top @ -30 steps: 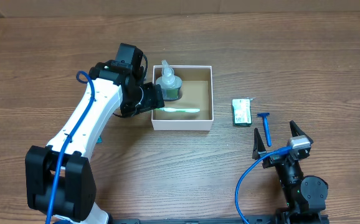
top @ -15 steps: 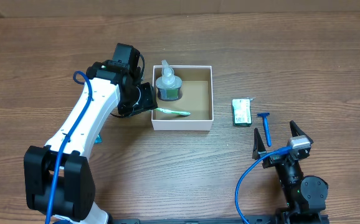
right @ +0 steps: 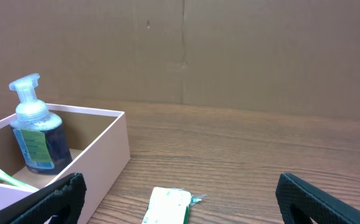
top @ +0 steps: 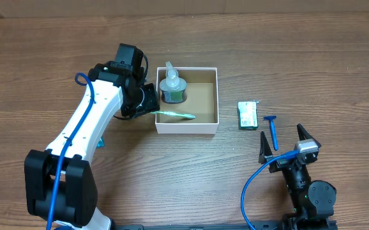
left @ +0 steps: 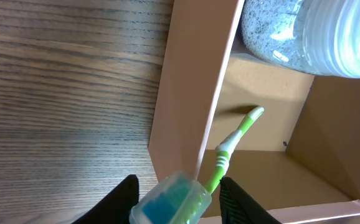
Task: Pack container
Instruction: 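Lower the toothbrush into the box beside the bottle and adjust it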
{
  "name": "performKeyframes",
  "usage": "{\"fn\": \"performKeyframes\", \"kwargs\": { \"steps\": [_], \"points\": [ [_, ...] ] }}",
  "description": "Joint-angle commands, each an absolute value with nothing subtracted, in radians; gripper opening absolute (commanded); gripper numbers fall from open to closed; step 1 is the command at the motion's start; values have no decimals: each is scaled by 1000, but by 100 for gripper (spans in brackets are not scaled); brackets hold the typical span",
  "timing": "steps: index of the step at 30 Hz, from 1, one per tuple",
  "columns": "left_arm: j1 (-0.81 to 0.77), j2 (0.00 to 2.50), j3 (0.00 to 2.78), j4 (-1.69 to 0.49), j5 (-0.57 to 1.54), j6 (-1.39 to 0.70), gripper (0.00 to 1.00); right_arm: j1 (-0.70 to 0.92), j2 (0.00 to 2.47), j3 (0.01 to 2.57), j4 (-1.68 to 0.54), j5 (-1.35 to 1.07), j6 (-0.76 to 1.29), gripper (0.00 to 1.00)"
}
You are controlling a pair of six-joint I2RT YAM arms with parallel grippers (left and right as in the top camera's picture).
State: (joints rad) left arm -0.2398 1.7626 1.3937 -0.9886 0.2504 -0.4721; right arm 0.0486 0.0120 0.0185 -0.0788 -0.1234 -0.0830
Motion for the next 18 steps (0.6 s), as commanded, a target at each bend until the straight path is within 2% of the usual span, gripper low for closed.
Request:
{"fn": "performKeyframes", "kwargs": {
  "steps": [1,5,12,18],
  "points": [
    [-236,1756,1383,-984,256,-476,38,57,4,8,-73,-121,-86,100],
    [-236,1756,1391,-985,260,-475,35,57,4,8,-73,-121,-86,100],
    [-236,1756,1496,-1036,266,-475,36,57,4,8,-73,-121,-86,100],
    [-236,1756,1592,-1068,350,-471,36,57,4,8,-73,-121,-86,100]
  ]
}}
